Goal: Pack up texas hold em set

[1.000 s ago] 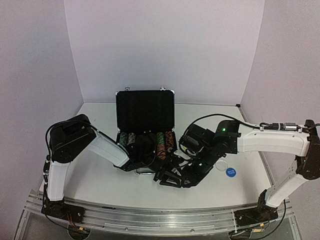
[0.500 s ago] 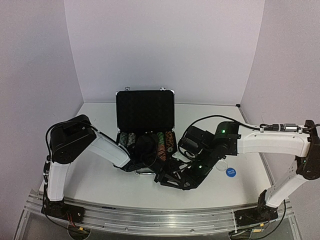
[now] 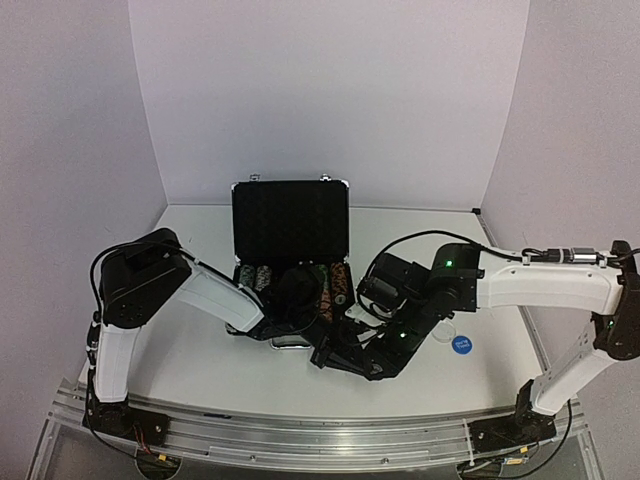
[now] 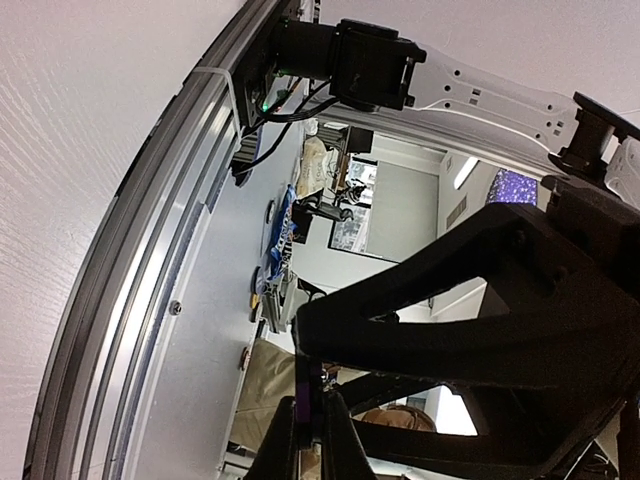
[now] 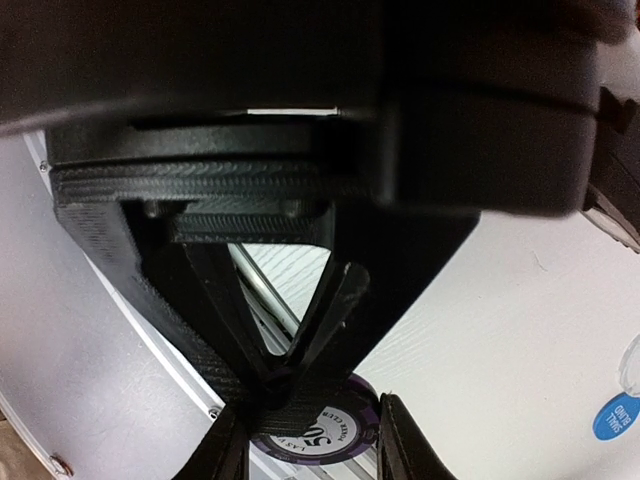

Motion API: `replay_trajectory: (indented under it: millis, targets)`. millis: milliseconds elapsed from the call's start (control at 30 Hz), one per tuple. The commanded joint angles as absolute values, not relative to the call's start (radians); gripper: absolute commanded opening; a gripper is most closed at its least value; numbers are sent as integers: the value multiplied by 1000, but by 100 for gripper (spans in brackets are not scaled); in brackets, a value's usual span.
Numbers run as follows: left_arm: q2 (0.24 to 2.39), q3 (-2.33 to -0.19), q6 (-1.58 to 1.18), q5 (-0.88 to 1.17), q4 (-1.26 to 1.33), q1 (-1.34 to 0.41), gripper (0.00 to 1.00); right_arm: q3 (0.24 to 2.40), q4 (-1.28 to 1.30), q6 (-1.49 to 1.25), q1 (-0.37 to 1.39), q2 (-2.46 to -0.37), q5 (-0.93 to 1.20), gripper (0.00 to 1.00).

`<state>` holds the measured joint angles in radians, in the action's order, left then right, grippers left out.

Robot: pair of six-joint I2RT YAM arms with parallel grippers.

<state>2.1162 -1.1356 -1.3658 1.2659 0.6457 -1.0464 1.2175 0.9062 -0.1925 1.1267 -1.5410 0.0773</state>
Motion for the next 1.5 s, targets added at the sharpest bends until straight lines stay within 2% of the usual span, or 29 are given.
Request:
replay_trajectory:
  millis: [0,33,133,233,300,400,500,667,733,867,1000,1100,1267,1467]
  targets:
    - [2072,-1172,-1250,1306,578,-1066,0,1253,896,-183,1120,-1499,65,10]
    - [2068,-1173,-1239,1300,572,-1066,0,1253,896,-186,1121,-1497,64,16]
    - [2049,-1191,-1154,1274,486,-1065,0,1255,897,-191,1121,-1488,76,45]
    - [2031,-1254,-954,1225,294,-1054,0,1261,896,-192,1121,-1461,86,75]
    - [2018,-1314,-792,1166,90,-1039,0,1270,898,-197,1121,-1431,79,91]
    - [2000,-1414,-558,1006,-182,-992,0,1266,898,-204,1120,-1357,73,94]
    - [1960,-1502,-385,820,-325,-936,0,1250,897,-237,1120,-1261,16,96]
    - [1884,-1689,13,398,-564,-892,0,1204,898,-377,1120,-1168,-346,98]
    - [1839,-1691,206,312,-571,-890,0,1198,900,-413,1117,-1170,-465,98]
    - [1826,-1796,464,309,-748,-851,0,1210,901,-476,1075,-1219,-599,98]
    - [1763,-1776,721,296,-868,-830,0,1237,902,-539,970,-1310,-588,98]
    - [1700,-1704,847,243,-971,-802,0,1251,904,-597,901,-1375,-596,98]
    - [1574,-1489,1015,273,-990,-671,0,1280,904,-681,870,-1469,-634,98]
    - [1560,-1314,1103,328,-989,-516,0,1364,921,-718,864,-1608,-609,98]
